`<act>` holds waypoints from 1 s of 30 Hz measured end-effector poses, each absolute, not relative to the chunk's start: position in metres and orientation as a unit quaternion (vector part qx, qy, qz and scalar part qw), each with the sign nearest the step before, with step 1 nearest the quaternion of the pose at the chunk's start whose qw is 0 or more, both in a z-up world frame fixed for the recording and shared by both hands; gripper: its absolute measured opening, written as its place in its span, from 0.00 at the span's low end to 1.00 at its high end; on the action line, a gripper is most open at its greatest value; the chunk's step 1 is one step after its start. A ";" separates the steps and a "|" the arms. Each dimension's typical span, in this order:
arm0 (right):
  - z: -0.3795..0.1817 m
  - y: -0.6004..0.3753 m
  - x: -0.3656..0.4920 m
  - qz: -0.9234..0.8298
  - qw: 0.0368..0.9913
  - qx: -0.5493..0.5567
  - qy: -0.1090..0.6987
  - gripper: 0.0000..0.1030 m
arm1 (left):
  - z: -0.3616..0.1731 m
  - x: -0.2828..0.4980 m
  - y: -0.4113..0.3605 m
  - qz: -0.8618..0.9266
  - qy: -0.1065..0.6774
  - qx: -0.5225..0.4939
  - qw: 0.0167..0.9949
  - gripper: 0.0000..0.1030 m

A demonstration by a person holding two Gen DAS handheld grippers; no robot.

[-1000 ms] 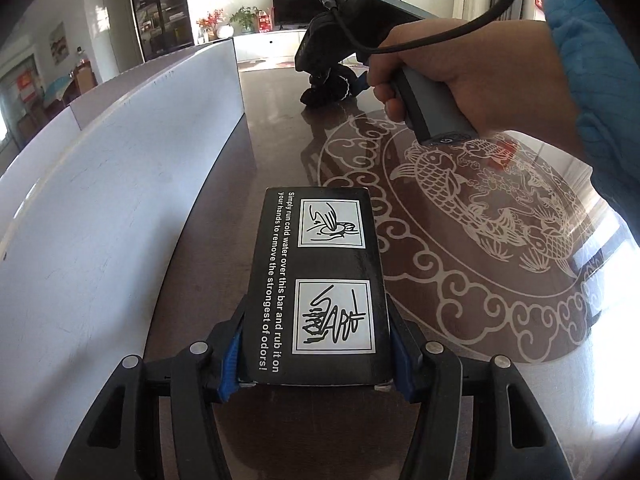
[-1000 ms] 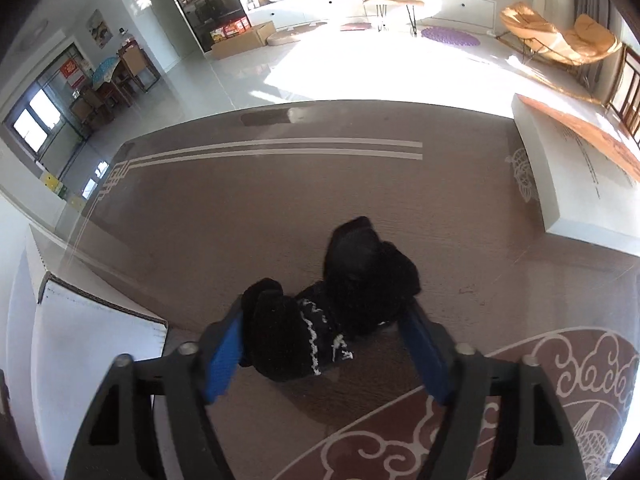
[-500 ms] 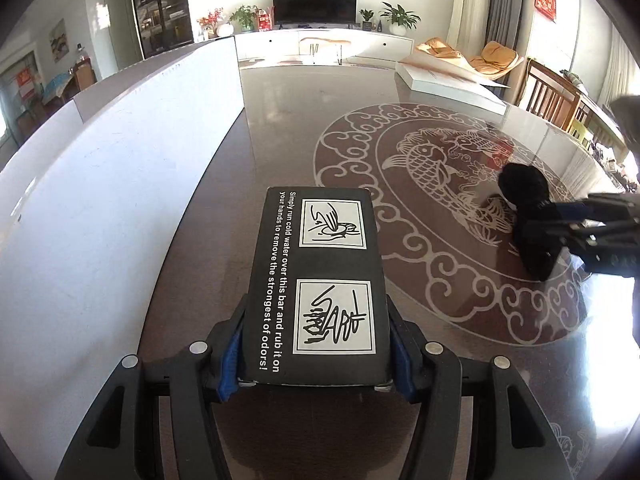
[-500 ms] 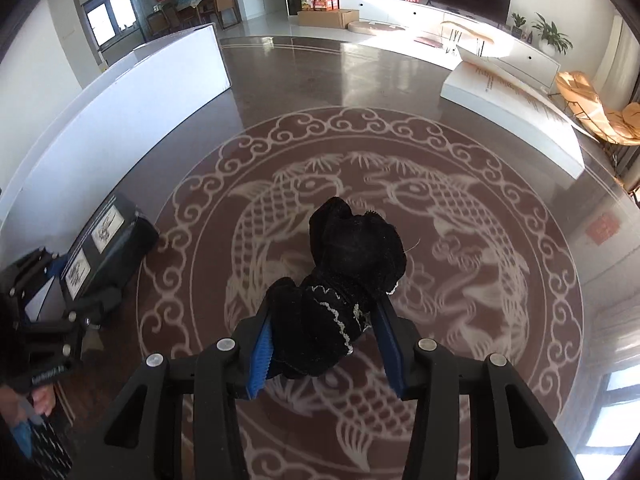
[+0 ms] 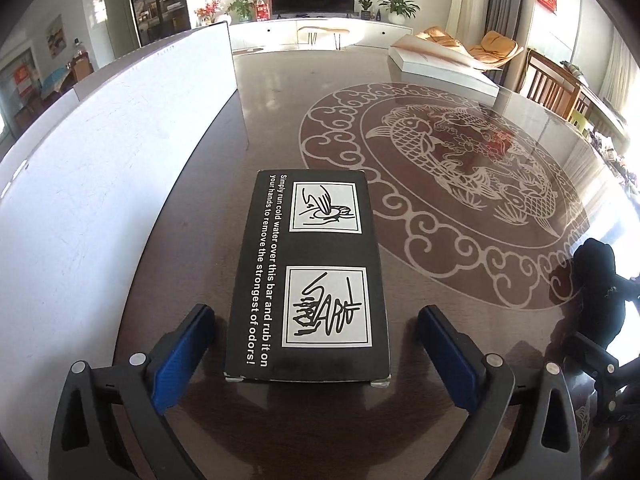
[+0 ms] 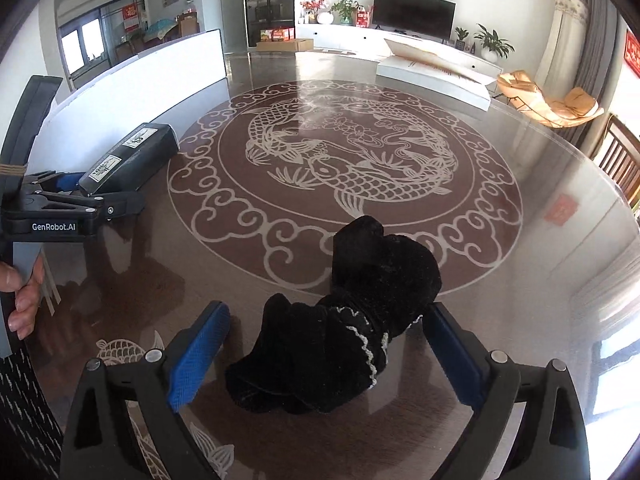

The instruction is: Organize objects

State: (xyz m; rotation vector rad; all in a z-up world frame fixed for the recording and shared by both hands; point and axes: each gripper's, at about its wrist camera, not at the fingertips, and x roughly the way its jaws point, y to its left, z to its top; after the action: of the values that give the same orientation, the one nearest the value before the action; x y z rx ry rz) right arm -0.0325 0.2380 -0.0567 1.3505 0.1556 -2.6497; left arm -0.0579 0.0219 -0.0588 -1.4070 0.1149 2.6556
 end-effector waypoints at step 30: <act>-0.061 0.236 -0.033 -0.885 0.078 0.457 0.047 1.00 | -0.061 -0.062 0.025 0.882 0.036 -0.465 0.066 1.00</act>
State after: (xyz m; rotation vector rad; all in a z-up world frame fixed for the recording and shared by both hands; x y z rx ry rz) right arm -0.0329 0.2362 -0.0608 1.3683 0.1409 -2.6499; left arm -0.0623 0.0254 -0.0610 -1.4019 0.1096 2.6608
